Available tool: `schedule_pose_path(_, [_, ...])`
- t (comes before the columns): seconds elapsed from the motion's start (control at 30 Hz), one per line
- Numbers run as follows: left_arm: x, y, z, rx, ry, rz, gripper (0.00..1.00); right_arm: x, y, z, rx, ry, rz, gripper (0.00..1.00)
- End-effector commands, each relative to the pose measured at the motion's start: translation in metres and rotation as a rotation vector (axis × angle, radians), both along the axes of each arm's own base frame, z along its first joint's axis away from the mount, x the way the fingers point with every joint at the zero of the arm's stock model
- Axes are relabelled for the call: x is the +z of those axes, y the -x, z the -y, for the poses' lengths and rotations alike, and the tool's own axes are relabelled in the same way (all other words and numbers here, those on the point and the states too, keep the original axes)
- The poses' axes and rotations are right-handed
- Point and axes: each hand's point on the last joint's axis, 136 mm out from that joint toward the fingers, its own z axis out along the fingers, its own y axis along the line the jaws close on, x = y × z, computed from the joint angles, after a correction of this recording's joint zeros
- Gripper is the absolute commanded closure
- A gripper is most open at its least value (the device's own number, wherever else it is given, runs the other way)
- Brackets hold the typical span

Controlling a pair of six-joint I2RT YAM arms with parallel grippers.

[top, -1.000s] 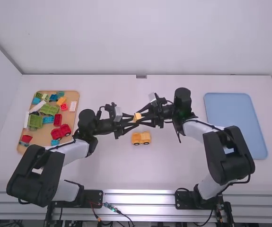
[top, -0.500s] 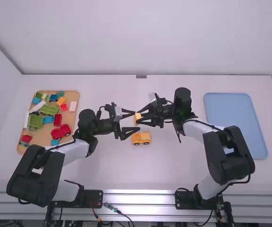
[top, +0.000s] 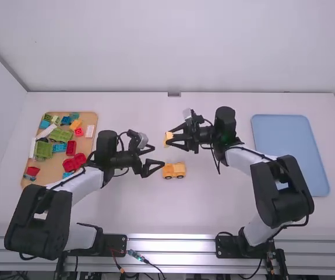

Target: Assemble lego blocks to make yellow taxi

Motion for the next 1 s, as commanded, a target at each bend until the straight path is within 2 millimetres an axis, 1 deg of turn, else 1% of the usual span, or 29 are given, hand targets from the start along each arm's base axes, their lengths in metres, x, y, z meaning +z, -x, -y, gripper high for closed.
schedule_pose_path(0.0, [0.020, -0.033, -0.020, 0.092, -0.172, 0.159, 0.01, 0.004, -0.018, -0.001, -0.068, 0.006, -0.009, 0.87])
schedule_pose_path(0.03, [0.015, -0.039, -0.031, 0.136, -0.288, 0.120, 0.01, 0.002, -0.024, 0.000, -0.100, 0.018, -0.018, 0.87])
schedule_pose_path(0.07, [0.014, -0.042, -0.041, 0.161, -0.388, 0.094, 0.01, -0.002, -0.031, 0.002, -0.132, 0.038, -0.032, 0.88])
schedule_pose_path(0.13, [0.018, -0.045, -0.050, 0.169, -0.469, 0.090, 0.01, -0.007, -0.039, 0.001, -0.167, 0.069, -0.056, 0.89])
schedule_pose_path(0.2, [0.026, -0.048, -0.060, 0.183, -0.541, 0.086, 0.01, -0.016, -0.048, -0.004, -0.210, 0.136, -0.073, 0.91])
schedule_pose_path(0.23, [0.031, -0.050, -0.071, 0.203, -0.594, 0.081, 0.01, -0.021, -0.050, -0.008, -0.219, 0.193, -0.064, 0.91])
schedule_pose_path(0.27, [0.032, -0.051, -0.073, 0.208, -0.609, 0.082, 0.01, -0.023, -0.050, -0.009, -0.222, 0.211, -0.060, 0.92])
schedule_pose_path(0.37, [0.034, -0.057, -0.109, 0.295, -0.788, 0.071, 0.01, -0.036, -0.052, -0.014, -0.240, 0.397, -0.002, 0.94])
schedule_pose_path(0.4, [0.034, -0.058, -0.114, 0.303, -0.811, 0.075, 0.01, -0.036, -0.051, -0.014, -0.239, 0.415, 0.004, 0.94])
schedule_pose_path(0.47, [0.035, -0.059, -0.135, 0.341, -0.920, 0.084, 0.01, -0.042, -0.047, -0.016, -0.223, 0.515, 0.067, 0.94])
schedule_pose_path(0.5, [0.038, -0.060, -0.141, 0.350, -0.951, 0.096, 0.01, -0.045, -0.044, -0.016, -0.214, 0.553, 0.090, 0.94])
schedule_pose_path(0.53, [0.041, -0.060, -0.149, 0.344, -0.989, 0.128, 0.01, -0.049, -0.039, -0.016, -0.191, 0.614, 0.141, 0.96])
schedule_pose_path(0.57, [0.044, -0.061, -0.152, 0.343, -1.001, 0.144, 0.01, -0.051, -0.038, -0.016, -0.185, 0.634, 0.156, 1.00])
schedule_pose_path(0.67, [0.062, -0.069, -0.174, 0.417, -0.988, 0.197, 0.01, -0.066, -0.028, -0.017, -0.154, 0.761, 0.246, 1.00])
schedule_pose_path(0.73, [0.071, -0.070, -0.183, 0.438, -0.954, 0.212, 0.01, -0.073, -0.025, -0.023, -0.141, 0.804, 0.287, 1.00])
schedule_pose_path(0.83, [0.086, -0.062, -0.193, 0.413, -0.837, 0.231, 0.01, -0.088, -0.019, -0.034, -0.121, 0.872, 0.346, 1.00])
schedule_pose_path(0.87, [0.088, -0.061, -0.193, 0.408, -0.823, 0.234, 0.01, -0.089, -0.019, -0.036, -0.123, 0.879, 0.355, 1.00])
schedule_pose_path(0.9, [0.094, -0.057, -0.196, 0.389, -0.765, 0.241, 0.01, -0.096, -0.020, -0.045, -0.130, 0.897, 0.361, 1.00])
schedule_pose_path(0.97, [0.096, -0.053, -0.200, 0.378, -0.721, 0.240, 0.01, -0.103, -0.019, -0.053, -0.117, 0.930, 0.369, 1.00])
